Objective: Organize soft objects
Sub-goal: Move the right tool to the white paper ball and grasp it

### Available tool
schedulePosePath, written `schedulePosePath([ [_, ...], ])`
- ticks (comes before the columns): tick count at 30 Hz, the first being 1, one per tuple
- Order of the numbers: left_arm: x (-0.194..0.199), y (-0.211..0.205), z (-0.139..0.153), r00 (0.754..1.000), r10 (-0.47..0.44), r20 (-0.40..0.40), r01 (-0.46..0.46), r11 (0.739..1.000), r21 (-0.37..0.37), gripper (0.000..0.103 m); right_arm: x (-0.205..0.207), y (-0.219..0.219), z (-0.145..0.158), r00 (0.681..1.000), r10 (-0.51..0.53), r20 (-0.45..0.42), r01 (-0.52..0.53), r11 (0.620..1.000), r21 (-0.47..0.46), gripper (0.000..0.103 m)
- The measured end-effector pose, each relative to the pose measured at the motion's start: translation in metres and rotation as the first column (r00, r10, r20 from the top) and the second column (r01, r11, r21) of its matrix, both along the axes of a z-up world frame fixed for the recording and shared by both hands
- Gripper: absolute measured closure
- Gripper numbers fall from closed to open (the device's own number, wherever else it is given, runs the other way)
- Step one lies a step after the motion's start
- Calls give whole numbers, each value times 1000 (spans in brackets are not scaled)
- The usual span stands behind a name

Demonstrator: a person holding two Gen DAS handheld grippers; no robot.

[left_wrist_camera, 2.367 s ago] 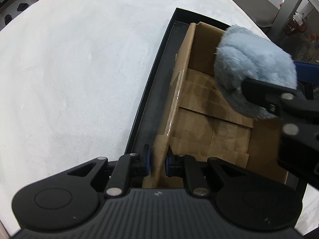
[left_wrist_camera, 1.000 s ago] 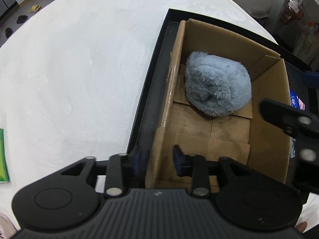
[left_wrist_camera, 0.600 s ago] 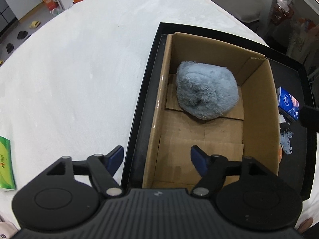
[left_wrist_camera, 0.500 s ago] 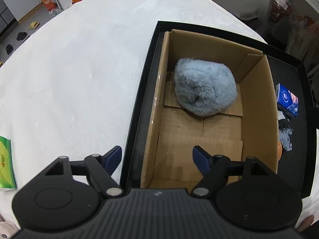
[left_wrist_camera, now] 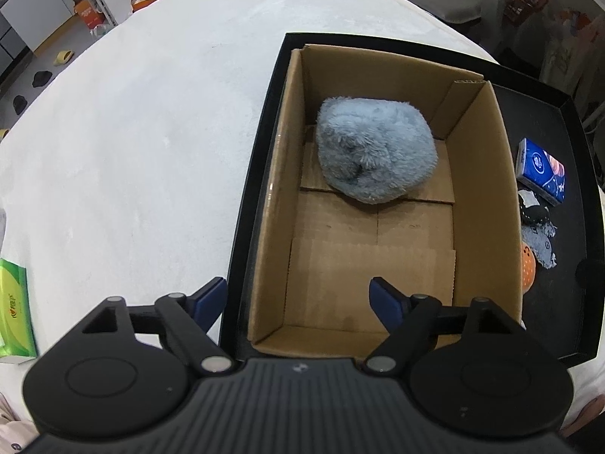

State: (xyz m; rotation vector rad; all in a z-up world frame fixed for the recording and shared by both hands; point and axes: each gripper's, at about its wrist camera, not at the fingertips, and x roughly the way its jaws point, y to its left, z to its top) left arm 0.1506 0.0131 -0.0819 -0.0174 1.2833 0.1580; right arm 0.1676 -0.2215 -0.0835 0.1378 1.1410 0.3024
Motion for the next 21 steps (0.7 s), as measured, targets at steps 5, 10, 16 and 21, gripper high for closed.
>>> schedulePosePath([
  [5, 2, -5, -2, 1000, -2, -8, 2, 1000, 11, 22, -9, -4, -19, 997, -28, -76, 28, 1000, 8, 0],
  [10, 2, -11, -3, 1000, -14, -8, 14, 999, 33, 22, -19, -7, -35, 990, -54, -132, 59, 998, 34, 0],
  [16, 2, -20, -5, 999, -36, -13, 36, 999, 40, 22, -23, -4, -44, 989, -33, -143, 37, 999, 23, 0],
  [21, 4, -27, -6, 999, -49, -23, 50, 996, 76, 21, -26, 4, -59, 985, 2, -172, 2, 1000, 23, 0],
])
